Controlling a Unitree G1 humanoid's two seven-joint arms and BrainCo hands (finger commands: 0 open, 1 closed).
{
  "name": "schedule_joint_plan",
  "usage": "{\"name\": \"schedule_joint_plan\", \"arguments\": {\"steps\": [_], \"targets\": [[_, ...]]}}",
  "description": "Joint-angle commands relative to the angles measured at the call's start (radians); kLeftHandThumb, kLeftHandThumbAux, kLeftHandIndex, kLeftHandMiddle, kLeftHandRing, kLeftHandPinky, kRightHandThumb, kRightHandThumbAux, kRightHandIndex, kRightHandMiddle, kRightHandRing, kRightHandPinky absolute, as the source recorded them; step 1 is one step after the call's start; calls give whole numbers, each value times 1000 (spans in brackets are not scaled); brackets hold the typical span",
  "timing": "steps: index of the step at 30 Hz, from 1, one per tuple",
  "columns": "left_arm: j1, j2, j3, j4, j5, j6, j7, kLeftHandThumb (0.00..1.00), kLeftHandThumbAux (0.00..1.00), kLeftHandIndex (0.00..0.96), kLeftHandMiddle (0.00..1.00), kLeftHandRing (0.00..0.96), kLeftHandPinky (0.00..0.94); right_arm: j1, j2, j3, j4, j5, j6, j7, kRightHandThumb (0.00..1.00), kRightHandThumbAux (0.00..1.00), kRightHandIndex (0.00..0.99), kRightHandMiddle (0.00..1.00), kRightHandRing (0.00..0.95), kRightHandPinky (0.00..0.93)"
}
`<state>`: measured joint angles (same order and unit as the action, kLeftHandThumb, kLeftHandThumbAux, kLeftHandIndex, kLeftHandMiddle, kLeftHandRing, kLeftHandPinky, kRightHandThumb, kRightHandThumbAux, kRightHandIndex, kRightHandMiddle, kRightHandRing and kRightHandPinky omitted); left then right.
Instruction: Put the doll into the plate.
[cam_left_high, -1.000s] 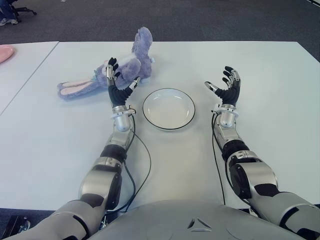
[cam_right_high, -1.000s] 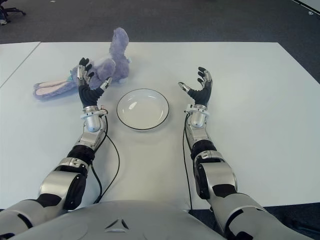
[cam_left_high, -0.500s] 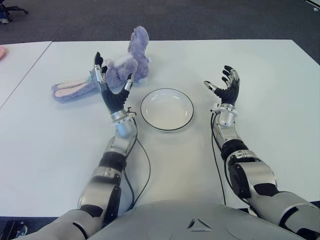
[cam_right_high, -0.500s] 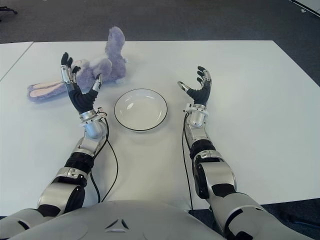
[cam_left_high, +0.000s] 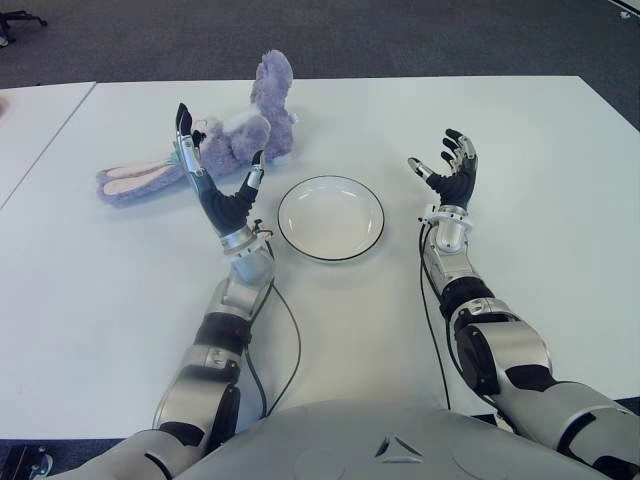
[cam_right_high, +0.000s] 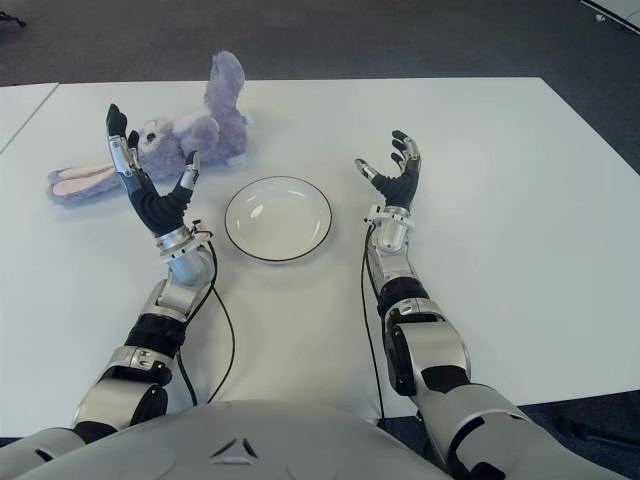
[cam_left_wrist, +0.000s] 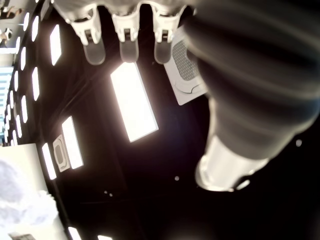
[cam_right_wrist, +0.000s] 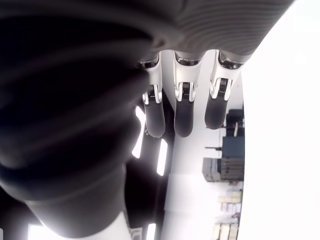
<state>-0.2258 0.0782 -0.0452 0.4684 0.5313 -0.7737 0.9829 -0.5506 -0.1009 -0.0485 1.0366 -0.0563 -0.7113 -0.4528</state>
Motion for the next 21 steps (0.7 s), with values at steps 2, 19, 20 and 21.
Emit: {"name": "schedule_joint_plan", "arguments": {"steps": [2,19,20,21], "targets": [[50,136,-2,21,128,277,-133,184,732,7,1,3,10,329,96,22,236,-38,18,16,116,950,220,182,167,189],[-57,447,-87,183,242,411,-331,178,587,68,0,0,0,330,101,16,236,-29,12,44,91,934,189,162,158,191],[-69,467,-101,201,258,425,-352,188,585,77,0,0,0,331,102,15,236,-28,12,44,88,934,187,161,157,191],[-78,482,-111,212,268,435,-368,210,585,89,0,0,0,332,102,13,236,-27,12,45,87,937,185,160,157,192]]}}
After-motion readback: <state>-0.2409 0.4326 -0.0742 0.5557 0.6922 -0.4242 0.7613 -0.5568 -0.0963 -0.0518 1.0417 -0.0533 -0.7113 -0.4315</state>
